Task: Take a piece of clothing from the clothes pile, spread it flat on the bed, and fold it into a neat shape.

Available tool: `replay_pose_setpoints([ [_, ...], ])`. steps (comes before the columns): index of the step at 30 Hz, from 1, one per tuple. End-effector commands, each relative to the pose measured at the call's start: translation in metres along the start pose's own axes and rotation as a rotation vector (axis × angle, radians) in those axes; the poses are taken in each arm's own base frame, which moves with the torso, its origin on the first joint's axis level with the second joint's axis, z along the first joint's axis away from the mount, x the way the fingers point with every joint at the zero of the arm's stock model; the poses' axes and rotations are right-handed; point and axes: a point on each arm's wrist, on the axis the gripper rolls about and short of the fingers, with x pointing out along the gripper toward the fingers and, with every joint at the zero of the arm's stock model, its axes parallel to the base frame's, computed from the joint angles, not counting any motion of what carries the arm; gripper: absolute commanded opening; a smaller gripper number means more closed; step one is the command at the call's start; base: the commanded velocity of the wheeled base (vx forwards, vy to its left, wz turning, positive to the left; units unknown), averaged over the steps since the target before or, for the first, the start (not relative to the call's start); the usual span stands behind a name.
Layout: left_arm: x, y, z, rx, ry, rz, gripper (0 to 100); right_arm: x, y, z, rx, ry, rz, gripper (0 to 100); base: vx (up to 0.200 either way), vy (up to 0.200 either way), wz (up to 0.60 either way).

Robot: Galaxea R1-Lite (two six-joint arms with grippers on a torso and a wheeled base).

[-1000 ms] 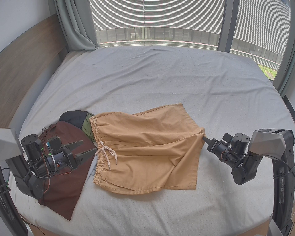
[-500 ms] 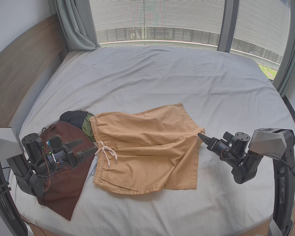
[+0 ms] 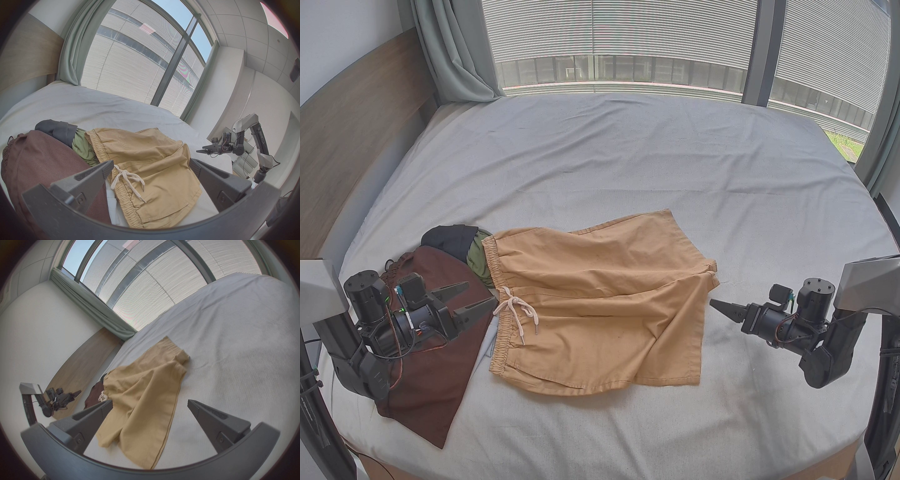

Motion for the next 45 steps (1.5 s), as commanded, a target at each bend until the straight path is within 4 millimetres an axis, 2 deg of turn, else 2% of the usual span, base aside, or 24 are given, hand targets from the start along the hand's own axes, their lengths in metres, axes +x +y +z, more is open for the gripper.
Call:
replay_pose_setpoints([
  [1, -0.001, -0.001, -0.001, -0.004, 0.005, -0.001, 100, -0.016, 0.01, -0.007, -0.002, 0.05, 0.014, 100, 0.0, 0.0, 0.0],
  [17, -0.003, -0.004, -0.006, -0.016, 0.023, -0.017, 100, -0.033, 0.013, -0.033, 0.002, 0.175, 0.027, 100, 0.0, 0.0, 0.0],
  [22, -0.003, -0.004, -0.006, -0.017, 0.024, -0.017, 100, -0.032, 0.017, -0.041, 0.012, 0.209, 0.035, 100, 0.0, 0.0, 0.0],
  [28, -0.004, -0.004, -0.005, -0.018, 0.024, -0.017, 100, -0.029, 0.01, -0.056, -0.008, 0.257, 0.023, 100, 0.0, 0.0, 0.0],
  [45, -0.003, -0.004, -0.006, -0.02, 0.027, -0.016, 100, -0.018, 0.01, -0.079, 0.001, 0.329, 0.037, 100, 0.0, 0.0, 0.0],
])
